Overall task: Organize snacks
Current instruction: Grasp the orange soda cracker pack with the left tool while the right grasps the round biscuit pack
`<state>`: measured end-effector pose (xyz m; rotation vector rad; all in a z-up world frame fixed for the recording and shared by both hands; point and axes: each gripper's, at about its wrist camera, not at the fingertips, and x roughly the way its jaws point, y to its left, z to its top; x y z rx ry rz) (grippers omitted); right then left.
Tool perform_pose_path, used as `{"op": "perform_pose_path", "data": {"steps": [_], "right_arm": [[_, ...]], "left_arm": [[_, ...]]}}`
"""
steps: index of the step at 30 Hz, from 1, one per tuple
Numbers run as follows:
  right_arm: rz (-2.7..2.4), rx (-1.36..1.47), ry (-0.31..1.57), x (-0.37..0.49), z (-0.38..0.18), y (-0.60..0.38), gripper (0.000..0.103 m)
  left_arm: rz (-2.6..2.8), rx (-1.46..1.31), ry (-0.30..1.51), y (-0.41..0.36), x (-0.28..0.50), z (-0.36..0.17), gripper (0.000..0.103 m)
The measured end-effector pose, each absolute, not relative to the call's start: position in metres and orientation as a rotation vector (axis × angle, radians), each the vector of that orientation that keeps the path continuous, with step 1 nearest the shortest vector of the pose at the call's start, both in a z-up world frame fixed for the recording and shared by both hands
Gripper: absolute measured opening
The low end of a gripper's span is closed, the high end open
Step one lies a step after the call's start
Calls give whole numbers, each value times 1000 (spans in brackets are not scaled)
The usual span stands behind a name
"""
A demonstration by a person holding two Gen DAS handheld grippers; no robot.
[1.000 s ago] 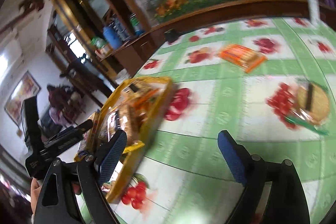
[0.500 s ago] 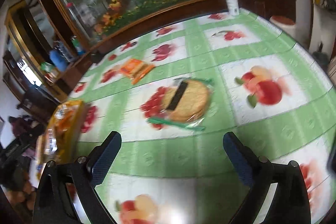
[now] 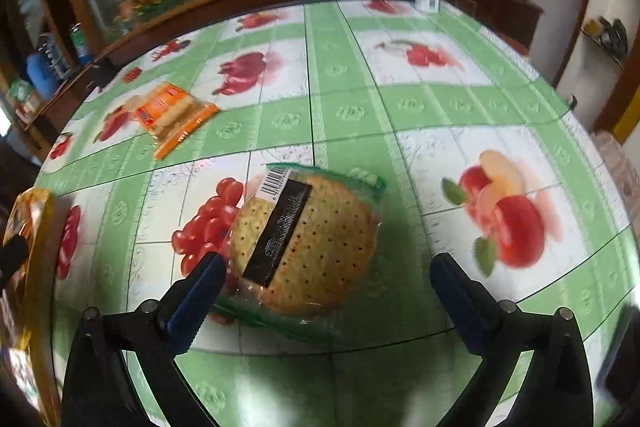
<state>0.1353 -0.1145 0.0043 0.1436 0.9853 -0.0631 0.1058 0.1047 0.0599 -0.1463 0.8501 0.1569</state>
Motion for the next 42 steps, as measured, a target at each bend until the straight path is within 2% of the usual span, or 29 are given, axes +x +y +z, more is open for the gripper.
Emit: {"op": "perform_pose_path", "data": {"steps": [9, 22, 26, 29, 36, 37, 38, 39, 40, 41, 42], "right_arm": [[-125, 62, 991, 153, -2, -97, 103], [-95, 59, 966, 139, -1, -139, 103], [-66, 40, 971, 138, 0, -140, 103], [-55, 32, 967, 137, 0, -141, 103], [-48, 20, 963, 132, 0, -144, 102], [-49, 21, 961, 131, 1, -144, 101], [-51, 23, 958, 131, 2, -145, 97], [-50, 20, 951, 130, 4, -145, 89], [-55, 20, 947, 129, 5, -146, 86], [-49, 27, 949, 129, 5, -147, 84], [-46, 25, 949, 129, 5, -147, 83]], "left_arm": [[208, -234, 893, 83, 178, 47, 86], [415, -293, 967, 42, 270, 20, 87], [451, -296, 957, 35, 281, 17, 99], [440, -307, 1025, 31, 289, 1, 103], [412, -229, 996, 20, 293, 0, 103], [395, -216, 990, 19, 292, 1, 99], [376, -202, 982, 17, 291, 2, 91], [356, -189, 975, 16, 288, 3, 84], [336, -179, 970, 15, 286, 5, 66], [329, -166, 970, 14, 283, 7, 61], [303, -171, 976, 16, 280, 8, 60]]}}
